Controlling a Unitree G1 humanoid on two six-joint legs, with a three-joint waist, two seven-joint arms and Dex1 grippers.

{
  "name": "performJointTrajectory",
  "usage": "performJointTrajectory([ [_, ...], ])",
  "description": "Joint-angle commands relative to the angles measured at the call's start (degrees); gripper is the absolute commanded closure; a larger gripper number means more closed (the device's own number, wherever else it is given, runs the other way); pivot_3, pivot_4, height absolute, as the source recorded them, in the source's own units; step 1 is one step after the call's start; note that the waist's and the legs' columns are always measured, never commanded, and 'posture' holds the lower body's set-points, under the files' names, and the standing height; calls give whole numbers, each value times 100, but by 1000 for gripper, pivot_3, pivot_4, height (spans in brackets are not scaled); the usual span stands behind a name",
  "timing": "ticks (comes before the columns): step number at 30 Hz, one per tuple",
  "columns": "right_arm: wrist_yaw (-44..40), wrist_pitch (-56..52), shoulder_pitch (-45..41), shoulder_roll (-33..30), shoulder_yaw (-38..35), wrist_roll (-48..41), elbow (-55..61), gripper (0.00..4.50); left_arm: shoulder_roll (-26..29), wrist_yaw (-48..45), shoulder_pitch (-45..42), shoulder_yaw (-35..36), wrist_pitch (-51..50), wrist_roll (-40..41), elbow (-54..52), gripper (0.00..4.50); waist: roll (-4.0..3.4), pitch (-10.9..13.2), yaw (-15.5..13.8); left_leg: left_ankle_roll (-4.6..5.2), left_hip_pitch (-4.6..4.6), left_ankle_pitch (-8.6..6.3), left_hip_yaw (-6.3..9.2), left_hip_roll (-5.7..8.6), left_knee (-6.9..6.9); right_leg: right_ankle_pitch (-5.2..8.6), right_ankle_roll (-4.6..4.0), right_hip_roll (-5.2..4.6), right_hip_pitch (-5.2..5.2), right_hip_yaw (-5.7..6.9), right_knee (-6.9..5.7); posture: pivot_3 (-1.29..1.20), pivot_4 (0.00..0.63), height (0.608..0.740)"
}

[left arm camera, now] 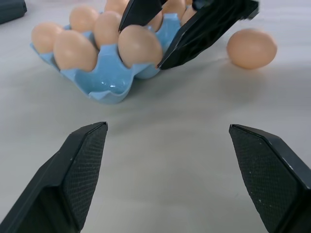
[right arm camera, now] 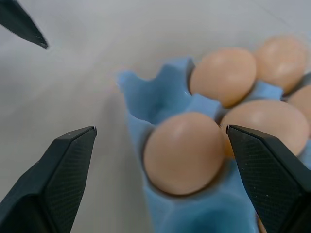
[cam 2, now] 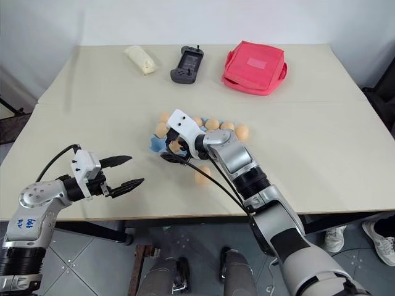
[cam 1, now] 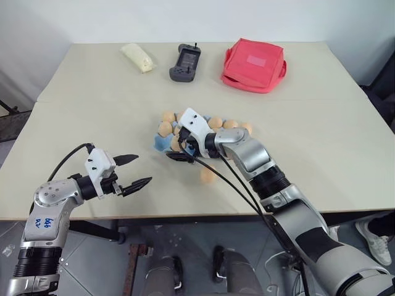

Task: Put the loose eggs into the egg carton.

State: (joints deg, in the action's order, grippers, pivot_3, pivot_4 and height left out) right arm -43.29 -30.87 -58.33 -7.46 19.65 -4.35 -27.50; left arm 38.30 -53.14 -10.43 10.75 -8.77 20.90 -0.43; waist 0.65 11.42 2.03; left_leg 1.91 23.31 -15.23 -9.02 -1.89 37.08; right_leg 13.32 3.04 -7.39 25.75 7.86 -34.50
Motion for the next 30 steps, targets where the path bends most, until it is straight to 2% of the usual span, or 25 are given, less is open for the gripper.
performJointTrajectory([
  [1, -39, 234, -167, 37, -147, 45, -169, 11, -20, 90, 44, 128, -29, 144, -343, 227, 0, 0, 5, 0, 0, 0, 0, 0, 0, 0, 0, 0, 1, 0, 0, 0, 150, 740],
  [5, -164, 369, -223, 34, -199, 11, -356, 914, -25, 133, 74, 127, -67, 156, -423, 227, 0, 0, 16, 4, -1, -2, -2, 0, 1, 0, 0, 0, 0, -2, -1, 0, 150, 740],
  [11, -392, 610, -260, 76, -228, 34, -444, 2930, -1, 154, 74, 167, -72, 173, -443, 227, 0, 0, 50, 2, -1, -1, -2, 0, -3, 0, 0, 0, 1, -2, -1, 0, 150, 740],
  [13, -478, 703, -242, 69, -206, 51, -419, 3267, 0, 160, 66, 170, -67, 173, -439, 227, 0, 0, 72, -7, 0, 4, -2, 0, -3, 0, 0, 0, 1, -2, 0, 0, 150, 740],
  [19, -806, 793, -154, -35, -452, -223, 66, 3267, -8, 184, 35, 144, -62, 182, -423, 227, 0, 0, 119, -9, 0, 4, -3, 0, -4, 0, 0, 1, 2, -2, 0, 0, 150, 740],
  [24, -1007, 649, 34, -479, -682, -353, 527, 3267, -15, 178, 31, 115, -40, 188, -394, 227, 0, 0, 104, -8, 0, 3, -3, 0, -3, 0, 1, -1, 2, -3, 0, 0, 150, 740],
  [30, -970, 677, 189, -655, -658, -260, 459, 3267, -40, 135, -76, 32, -14, 169, -286, 227, 0, 0, 109, 8, 0, -7, -3, 0, -4, 0, 1, -1, 3, -4, 19, 0, 150, 740],
])
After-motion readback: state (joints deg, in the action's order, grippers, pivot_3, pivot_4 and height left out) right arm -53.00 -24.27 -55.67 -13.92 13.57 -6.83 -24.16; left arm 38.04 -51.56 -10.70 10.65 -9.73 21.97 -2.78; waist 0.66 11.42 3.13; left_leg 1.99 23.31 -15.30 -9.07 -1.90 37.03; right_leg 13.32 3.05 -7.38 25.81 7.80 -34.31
